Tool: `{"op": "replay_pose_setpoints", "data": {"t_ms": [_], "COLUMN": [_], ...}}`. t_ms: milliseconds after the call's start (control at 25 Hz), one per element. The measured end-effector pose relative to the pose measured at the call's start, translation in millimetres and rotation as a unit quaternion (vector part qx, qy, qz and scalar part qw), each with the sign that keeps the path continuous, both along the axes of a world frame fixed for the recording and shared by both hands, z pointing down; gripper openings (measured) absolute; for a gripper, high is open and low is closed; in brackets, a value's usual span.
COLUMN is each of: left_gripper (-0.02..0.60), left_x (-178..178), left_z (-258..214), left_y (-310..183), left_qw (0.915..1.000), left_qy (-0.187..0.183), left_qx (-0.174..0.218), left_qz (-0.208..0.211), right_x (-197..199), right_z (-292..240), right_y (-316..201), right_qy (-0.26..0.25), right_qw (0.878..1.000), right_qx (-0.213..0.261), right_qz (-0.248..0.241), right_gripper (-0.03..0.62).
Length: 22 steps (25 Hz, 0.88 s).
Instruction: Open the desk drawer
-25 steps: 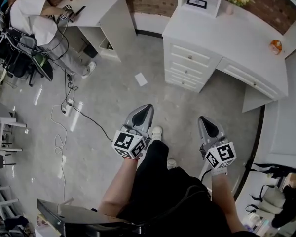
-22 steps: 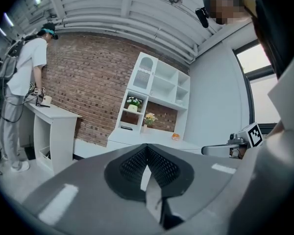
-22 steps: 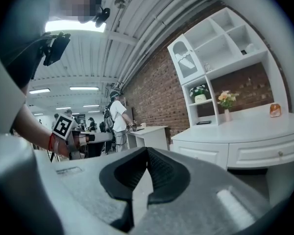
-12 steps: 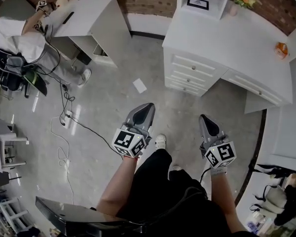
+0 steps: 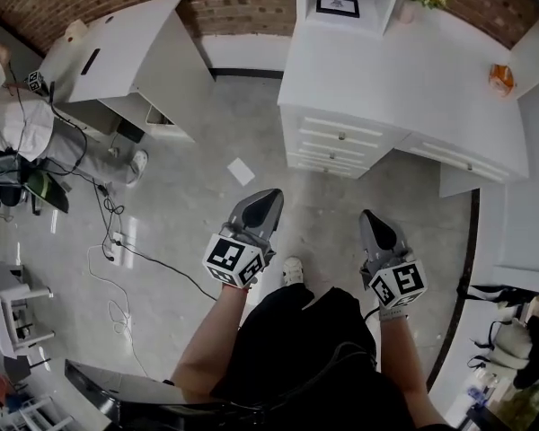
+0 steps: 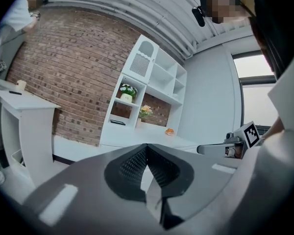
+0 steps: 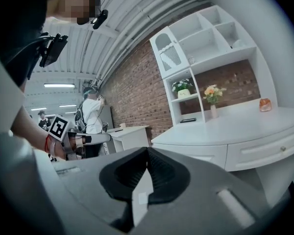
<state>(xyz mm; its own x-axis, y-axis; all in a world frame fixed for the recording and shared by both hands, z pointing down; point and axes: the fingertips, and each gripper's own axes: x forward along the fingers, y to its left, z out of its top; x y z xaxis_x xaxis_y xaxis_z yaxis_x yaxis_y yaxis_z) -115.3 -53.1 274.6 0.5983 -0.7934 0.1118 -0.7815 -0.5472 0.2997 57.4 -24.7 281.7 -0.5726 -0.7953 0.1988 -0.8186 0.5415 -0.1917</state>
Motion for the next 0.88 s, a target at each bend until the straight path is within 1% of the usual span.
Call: {"op": "replay_pose_setpoints", "data": {"t_ms": [200, 400, 600, 760, 880], "left_gripper": [0.003, 0.003, 0.003, 0.003, 0.003], "left_x": [17.2, 45.1, 54.5, 60.1, 64.5], "left_z": [18.2, 41.4, 56.0, 78.3, 96.9], "left_y": [-14.2, -26.2, -54.1, -73.4, -91.8], "left_qw": [0.9996, 0.9981, 0.9979, 0.9966, 0.9962], "left_qy": [0.009, 0.006, -0.003, -0.007, -0.008], "left_qx": [-0.017, -0.034, -0.035, -0.053, -0.057], "left_qz": [0.022, 0.051, 0.055, 0.062, 0.066], "right_x": [1.3, 10.7, 12.5, 13.2, 13.6], "right_z": [10.8, 29.8, 58.0, 76.4, 92.0], "right_y": [-15.1, -34.5, -65.5, -96.1, -116.9], "right_qy": [0.002, -0.004, -0.015, -0.008, -0.008], "right_qw": [1.000, 1.000, 1.000, 1.000, 0.999], "right_qx": [-0.007, -0.013, -0.018, -0.025, -0.030], "right_qz": [0.010, 0.020, 0.016, 0.017, 0.020], "right_gripper": [0.003, 0.003, 0.003, 0.003, 0.003]}}
